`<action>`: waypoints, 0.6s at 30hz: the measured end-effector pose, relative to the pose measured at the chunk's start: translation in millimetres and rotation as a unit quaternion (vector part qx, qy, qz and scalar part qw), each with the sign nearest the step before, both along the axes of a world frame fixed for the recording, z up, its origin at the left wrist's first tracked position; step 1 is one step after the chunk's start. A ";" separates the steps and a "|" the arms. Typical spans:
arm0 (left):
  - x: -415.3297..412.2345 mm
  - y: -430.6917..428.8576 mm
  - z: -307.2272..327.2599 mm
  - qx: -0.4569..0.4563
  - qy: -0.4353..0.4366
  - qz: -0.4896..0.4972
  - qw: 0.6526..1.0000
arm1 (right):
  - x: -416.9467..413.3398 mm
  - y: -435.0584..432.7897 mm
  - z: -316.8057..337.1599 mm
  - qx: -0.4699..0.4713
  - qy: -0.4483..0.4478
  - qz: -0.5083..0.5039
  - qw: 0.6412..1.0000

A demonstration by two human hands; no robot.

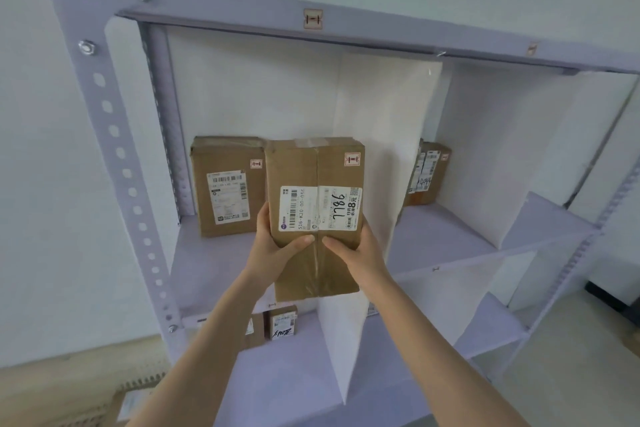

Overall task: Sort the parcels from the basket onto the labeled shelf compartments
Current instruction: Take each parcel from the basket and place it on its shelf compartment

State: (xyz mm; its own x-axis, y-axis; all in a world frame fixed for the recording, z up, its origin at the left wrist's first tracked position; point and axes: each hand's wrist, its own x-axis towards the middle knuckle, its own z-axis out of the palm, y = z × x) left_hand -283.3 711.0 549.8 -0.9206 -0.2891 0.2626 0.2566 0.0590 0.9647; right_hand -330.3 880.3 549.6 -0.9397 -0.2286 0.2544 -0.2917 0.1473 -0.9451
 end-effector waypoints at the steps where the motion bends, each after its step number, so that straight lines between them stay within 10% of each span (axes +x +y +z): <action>1: -7.0 2.2 -2.4 -0.007 -0.001 0.008 1.000 | -9.2 2.1 -3.3 0.004 -0.003 0.001 1.000; 18: -76.1 4.6 -12.0 -0.067 -0.044 0.199 0.977 | -105.0 -28.6 -28.2 -0.068 -0.020 0.044 0.996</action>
State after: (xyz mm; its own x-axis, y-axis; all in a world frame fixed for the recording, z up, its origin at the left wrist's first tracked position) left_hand -359.4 715.6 537.8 -0.7630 -0.5968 0.2482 0.1046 0.2649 0.9586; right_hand -435.3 851.7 521.4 -0.9274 -0.2774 0.2510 -0.2591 -0.0075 -0.9658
